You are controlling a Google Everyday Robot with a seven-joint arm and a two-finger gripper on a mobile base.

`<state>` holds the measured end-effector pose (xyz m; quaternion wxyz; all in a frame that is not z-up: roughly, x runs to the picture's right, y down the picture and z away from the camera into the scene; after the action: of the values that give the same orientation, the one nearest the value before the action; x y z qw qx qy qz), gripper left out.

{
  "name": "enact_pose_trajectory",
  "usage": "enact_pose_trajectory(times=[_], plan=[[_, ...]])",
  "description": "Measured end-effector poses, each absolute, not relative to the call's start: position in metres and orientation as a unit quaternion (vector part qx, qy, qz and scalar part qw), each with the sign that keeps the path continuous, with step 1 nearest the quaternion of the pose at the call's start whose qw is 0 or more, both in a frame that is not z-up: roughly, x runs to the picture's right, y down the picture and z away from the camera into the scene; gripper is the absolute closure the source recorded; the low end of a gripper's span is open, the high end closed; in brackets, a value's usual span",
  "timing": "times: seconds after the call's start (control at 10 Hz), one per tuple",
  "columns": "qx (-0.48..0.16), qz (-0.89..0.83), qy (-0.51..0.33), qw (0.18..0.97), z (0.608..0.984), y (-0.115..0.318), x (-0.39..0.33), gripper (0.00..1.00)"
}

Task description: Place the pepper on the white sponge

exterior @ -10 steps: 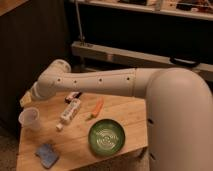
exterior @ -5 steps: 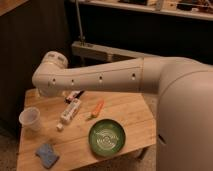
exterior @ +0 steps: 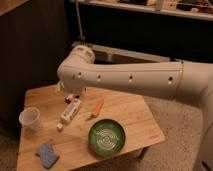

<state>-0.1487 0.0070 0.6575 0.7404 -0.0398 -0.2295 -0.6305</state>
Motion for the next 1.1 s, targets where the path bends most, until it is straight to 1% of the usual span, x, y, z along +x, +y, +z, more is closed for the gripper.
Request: enact_pose_trajectory(times=[0.2, 0.4, 0.6, 0.7, 0.9, 1.1], plan=[[-0.078, -0.610, -0.227, 0.755, 0.663, 0.015, -0.126, 0.30], [-0.089, -0.598, -0.219, 0.766, 0.670, 0.033, -0.085, 0.30], [-0.094, -0.595, -0.219, 0.768, 0.678, 0.049, -0.059, 0.30], [-0.103, -0.594, -0.221, 0.766, 0.691, 0.051, -0.046, 0.30], [-0.112, -0.595, -0.220, 0.765, 0.708, 0.035, -0.038, 0.30], [-0.128, -0.592, -0.225, 0.764, 0.736, 0.013, -0.034, 0.30]])
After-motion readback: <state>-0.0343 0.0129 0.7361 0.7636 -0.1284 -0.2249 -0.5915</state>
